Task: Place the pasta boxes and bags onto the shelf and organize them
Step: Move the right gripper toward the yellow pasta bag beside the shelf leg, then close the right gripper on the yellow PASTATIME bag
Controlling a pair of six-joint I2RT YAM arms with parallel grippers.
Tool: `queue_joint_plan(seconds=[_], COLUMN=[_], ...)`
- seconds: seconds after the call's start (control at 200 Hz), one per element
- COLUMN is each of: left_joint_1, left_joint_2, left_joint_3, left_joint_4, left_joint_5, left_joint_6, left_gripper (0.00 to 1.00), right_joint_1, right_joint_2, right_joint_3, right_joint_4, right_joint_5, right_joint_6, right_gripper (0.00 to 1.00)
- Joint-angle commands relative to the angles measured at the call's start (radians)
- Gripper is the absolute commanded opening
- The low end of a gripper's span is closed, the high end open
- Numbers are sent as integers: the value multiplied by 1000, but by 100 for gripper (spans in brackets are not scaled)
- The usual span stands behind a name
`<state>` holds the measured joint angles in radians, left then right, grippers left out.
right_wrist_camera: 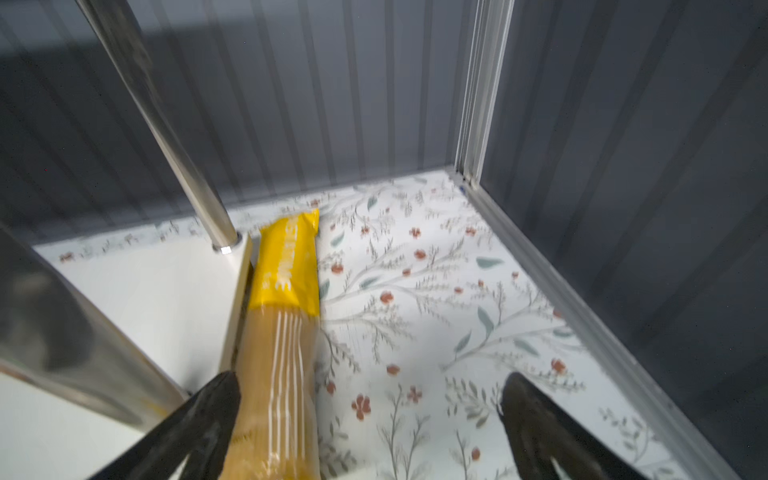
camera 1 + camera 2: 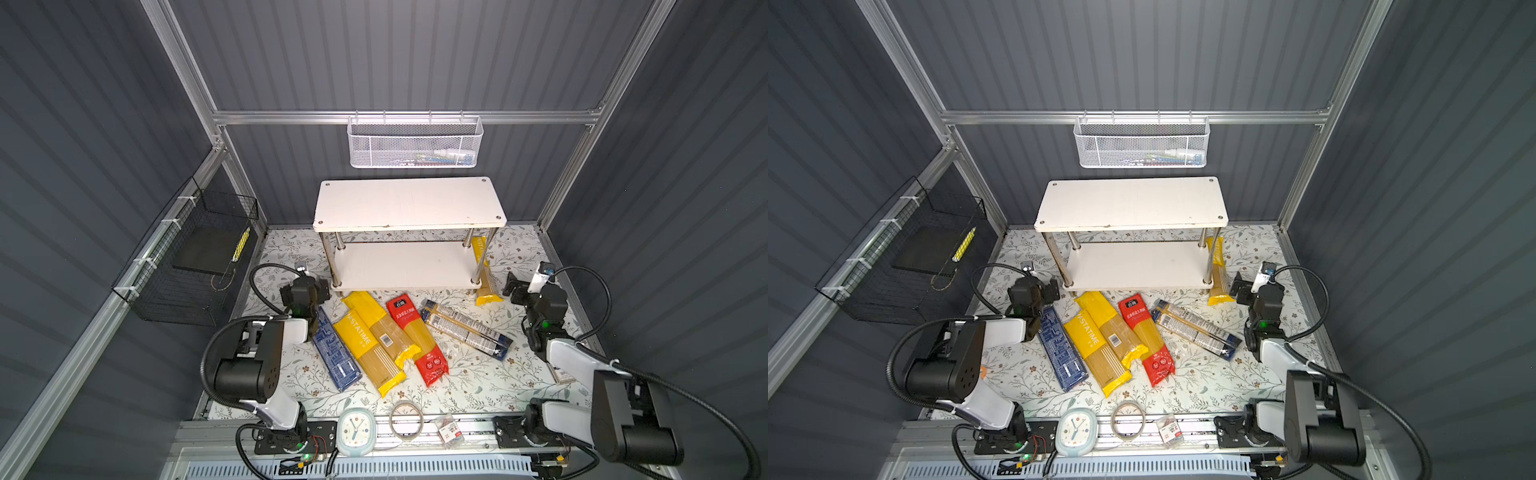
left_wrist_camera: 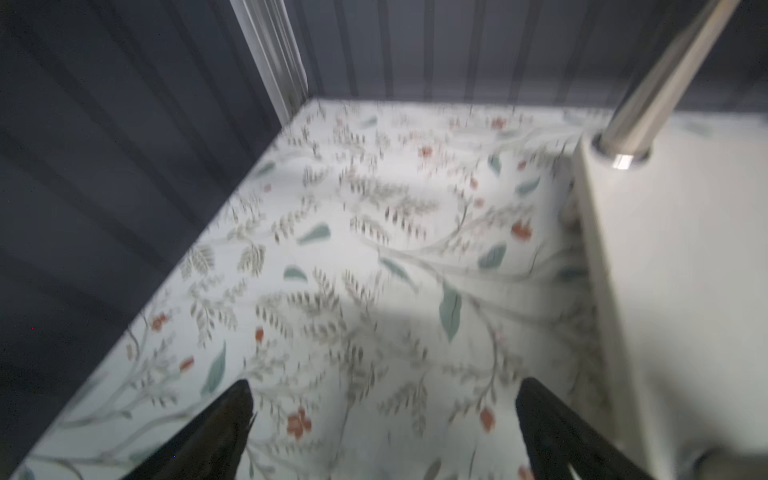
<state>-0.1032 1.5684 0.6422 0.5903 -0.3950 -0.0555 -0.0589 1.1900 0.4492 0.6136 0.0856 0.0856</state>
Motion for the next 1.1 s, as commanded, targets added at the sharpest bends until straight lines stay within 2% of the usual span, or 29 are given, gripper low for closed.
queue_joint_plan(seconds=[0.0, 0.095, 0.22, 0.33, 0.435, 0.61, 0.9, 1.096], left_joint_1=[5, 4, 3, 3, 3, 3, 3, 3], left_joint_2=[-116, -188, -233, -304, -403, -501, -454, -455], left_joint_3=[87, 135, 184, 135, 51, -35, -28, -41], left_joint_4=[-256, -373, -524, -550, -553, -531, -544, -525], left_joint_5=[53, 136, 266, 382, 408, 415, 446, 452], left_joint_6=[-33, -79, -107, -115, -134, -165, -169, -179], left_gripper=[100, 100, 100, 100, 100, 100, 100, 100], right_joint_1=[-2, -5, -7, -7, -7, -7, -29, -42], right_joint_2=[-64, -64, -51, 13, 74, 142, 329, 421], right_joint_3=[152, 249, 341, 421, 477, 438, 523, 557], right_joint_4=[-392, -583, -754, -910, -1059, -1008, -976, -962], right_joint_5=[-33, -84, -226, -306, -338, -370, -369, -409], right_joint_6=[7, 14, 27, 19, 38, 80, 77, 66], right_gripper=[99, 99, 99, 99, 98, 97, 91, 83])
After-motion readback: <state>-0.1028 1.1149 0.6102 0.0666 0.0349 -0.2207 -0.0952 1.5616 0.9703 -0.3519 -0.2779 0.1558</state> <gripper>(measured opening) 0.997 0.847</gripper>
